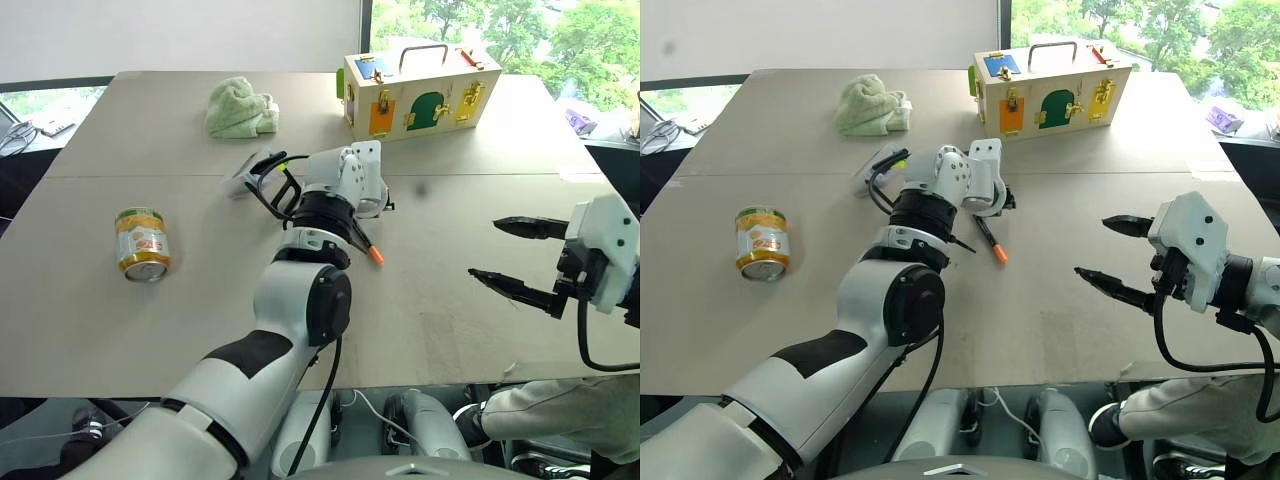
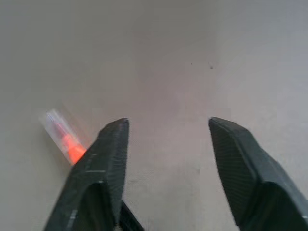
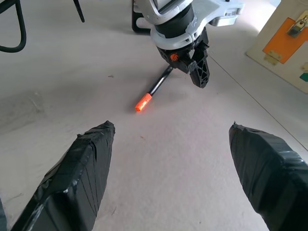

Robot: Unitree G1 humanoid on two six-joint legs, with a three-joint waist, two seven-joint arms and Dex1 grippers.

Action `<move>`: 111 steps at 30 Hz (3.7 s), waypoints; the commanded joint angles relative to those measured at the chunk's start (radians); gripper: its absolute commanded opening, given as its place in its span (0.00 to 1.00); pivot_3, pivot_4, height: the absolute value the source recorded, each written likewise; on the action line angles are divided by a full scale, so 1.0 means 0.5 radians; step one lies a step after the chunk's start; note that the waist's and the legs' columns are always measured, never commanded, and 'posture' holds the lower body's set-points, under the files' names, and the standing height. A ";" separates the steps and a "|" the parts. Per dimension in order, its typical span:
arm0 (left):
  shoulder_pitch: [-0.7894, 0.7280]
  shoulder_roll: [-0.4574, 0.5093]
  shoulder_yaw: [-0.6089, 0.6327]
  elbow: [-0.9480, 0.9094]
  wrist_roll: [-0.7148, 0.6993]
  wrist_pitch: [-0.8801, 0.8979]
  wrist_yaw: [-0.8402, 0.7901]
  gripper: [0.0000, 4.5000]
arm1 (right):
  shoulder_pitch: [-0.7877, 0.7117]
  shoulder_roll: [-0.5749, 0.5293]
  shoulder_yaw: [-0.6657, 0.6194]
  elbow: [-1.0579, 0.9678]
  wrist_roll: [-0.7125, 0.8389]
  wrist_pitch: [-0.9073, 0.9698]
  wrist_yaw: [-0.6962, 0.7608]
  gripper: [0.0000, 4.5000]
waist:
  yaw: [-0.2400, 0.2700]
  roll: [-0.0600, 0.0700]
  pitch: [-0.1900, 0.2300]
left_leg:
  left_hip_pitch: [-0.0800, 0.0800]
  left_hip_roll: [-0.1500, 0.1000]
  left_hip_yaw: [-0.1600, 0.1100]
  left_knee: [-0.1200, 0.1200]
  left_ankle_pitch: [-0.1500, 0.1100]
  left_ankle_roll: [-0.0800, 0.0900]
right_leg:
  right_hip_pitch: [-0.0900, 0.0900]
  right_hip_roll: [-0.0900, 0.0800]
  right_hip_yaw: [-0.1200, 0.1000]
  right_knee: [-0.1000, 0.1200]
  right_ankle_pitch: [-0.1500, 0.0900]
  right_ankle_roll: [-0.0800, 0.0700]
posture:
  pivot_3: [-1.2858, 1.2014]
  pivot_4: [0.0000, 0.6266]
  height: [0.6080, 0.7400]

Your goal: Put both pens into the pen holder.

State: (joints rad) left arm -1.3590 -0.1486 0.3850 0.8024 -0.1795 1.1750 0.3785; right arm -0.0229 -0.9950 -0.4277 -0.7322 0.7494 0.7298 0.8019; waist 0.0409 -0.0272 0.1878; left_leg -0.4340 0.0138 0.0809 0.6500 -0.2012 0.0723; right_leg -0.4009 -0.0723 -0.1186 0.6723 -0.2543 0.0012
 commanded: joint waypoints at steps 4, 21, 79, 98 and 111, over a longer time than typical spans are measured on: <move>0.081 -0.124 0.041 -0.634 0.041 0.374 0.233 0.89 | -0.041 -0.002 -0.007 -0.015 0.003 -0.040 -0.014 0.90 | -0.005 0.000 0.000 | 0.000 0.000 0.000 0.000 0.000 0.000 | 0.000 0.000 0.000 0.000 0.000 0.000 | 0.52 0.24 1.00; -0.030 -0.356 0.746 -0.794 0.199 0.829 0.535 0.89 | -0.078 -0.009 0.062 0.015 -0.016 -0.057 0.015 0.90 | 0.008 -0.002 0.001 | -0.001 0.000 0.000 0.000 0.000 0.000 | 0.000 0.000 0.000 0.000 0.000 0.000 | 0.52 0.24 1.00; 1.154 1.603 -0.935 -1.081 0.452 -3.387 -2.046 0.00 | -0.419 0.358 0.137 -0.071 0.262 -0.141 -0.314 0.90 | 0.001 0.008 -0.003 | 0.000 0.001 0.003 0.001 -0.002 0.004 | -0.001 -0.001 0.001 -0.002 0.005 -0.010 | 0.52 0.24 1.00; 1.349 1.688 -0.858 -0.822 0.555 -3.487 -1.947 0.00 | -0.459 0.328 0.135 -0.061 0.317 -0.186 -0.307 0.90 | -0.007 0.008 -0.003 | 0.000 0.001 0.004 0.001 -0.004 0.008 | 0.001 -0.001 0.001 -0.004 0.005 -0.009 | 0.52 0.24 1.00; 1.533 1.587 -0.709 -1.289 -0.126 -3.040 -2.139 0.89 | -0.382 0.240 0.145 -0.027 0.253 -0.184 -0.254 0.90 | -0.009 0.008 -0.003 | 0.000 0.002 0.004 0.001 -0.004 0.008 | 0.001 -0.002 0.001 -0.004 0.005 -0.009 | 0.52 0.24 1.00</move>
State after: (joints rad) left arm -0.6149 0.6577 -0.0022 0.3338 -0.0915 -0.4761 -0.6578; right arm -0.2207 -0.8596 -0.3309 -0.7356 0.8895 0.6536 0.6690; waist 0.0366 -0.0233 0.1864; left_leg -0.4340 0.0148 0.0822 0.6506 -0.2034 0.0763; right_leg -0.4003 -0.0733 -0.1185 0.6698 -0.2516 -0.0033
